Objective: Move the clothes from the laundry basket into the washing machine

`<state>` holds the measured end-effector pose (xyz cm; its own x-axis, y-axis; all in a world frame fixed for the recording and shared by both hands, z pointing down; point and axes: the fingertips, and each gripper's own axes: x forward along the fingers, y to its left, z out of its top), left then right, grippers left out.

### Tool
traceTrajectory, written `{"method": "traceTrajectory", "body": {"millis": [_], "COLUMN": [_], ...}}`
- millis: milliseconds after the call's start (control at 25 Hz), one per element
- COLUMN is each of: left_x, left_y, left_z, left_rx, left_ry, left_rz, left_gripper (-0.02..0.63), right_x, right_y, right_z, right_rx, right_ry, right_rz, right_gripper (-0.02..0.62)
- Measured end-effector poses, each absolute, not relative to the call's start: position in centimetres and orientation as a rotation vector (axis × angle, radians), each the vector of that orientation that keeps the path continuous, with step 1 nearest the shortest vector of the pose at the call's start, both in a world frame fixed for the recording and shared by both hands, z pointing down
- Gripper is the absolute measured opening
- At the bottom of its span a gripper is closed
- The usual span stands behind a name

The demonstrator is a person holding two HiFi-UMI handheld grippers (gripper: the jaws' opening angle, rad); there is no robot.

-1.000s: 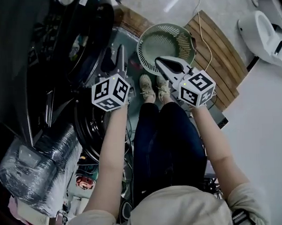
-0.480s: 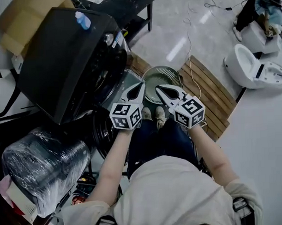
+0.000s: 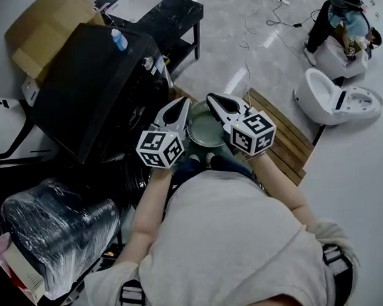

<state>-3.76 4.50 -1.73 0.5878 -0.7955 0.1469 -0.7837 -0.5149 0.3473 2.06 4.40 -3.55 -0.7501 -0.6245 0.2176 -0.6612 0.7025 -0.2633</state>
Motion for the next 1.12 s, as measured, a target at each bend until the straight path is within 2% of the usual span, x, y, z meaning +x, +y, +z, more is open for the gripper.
{"method": "traceTrajectory", "body": {"millis": [200,520,1120], "left_x": [-5.6,-4.4,-5.2], "left_y": [4.0,3.6,4.6], "left_z": [-0.3,1.2,2.1], "left_rx": [2.340,2.335,2.283], "left_ry": [-1.390,-1.443,-1.443], "left_rz": [0.122,0.271,0.254], "left_gripper": [0.010,0.009,0.009], "right_x": [1.3,1.1,0.6], "right_y": [4.3,4.1,5.3], "right_z": [-4.2,-3.0,-1.3], "right_rx": [1.080,1.086,1.030], "right_ry": [-2.787,-2.720,-2.673], "right_rz": [0.403,0.393,0.430], "right_gripper": [0.009,0.009,0.009]}}
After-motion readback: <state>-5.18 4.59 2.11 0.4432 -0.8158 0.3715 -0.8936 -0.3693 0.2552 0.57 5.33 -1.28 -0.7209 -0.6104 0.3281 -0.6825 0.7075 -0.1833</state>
